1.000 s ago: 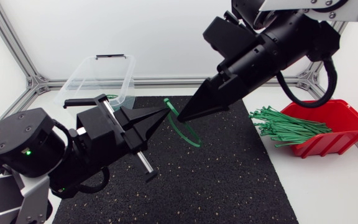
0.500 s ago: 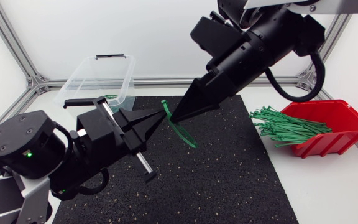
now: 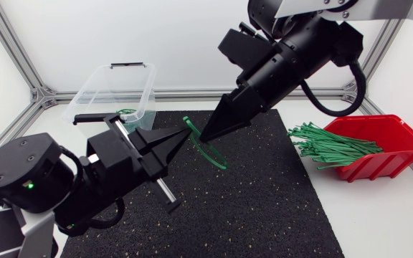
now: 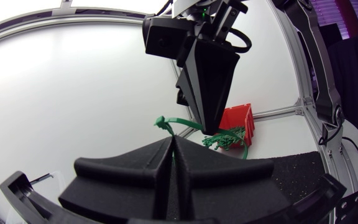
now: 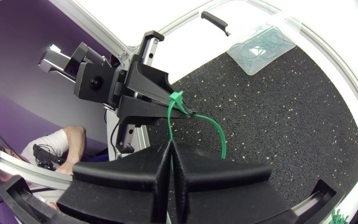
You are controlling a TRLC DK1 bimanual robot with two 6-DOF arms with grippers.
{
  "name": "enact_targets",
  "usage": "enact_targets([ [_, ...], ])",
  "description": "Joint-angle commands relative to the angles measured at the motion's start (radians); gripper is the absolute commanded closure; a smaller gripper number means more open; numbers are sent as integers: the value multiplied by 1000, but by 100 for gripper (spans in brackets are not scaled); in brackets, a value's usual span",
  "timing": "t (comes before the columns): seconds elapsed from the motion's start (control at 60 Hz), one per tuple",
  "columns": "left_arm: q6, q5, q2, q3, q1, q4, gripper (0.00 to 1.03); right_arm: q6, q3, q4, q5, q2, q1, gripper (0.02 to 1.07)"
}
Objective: Take a green cable tie from the red box, thread the tail through the head to close it, then place it in the transparent bin on the left.
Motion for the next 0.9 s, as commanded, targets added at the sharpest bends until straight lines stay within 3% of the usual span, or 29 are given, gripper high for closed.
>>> enact_targets([
  [0.0,33,12,-17,-28,-20,22,100,-12,22,8,4,18,-7,102],
  [0.883,83,9,24,-39,-25,36,100,5,84,-8,49,32,-7,102],
])
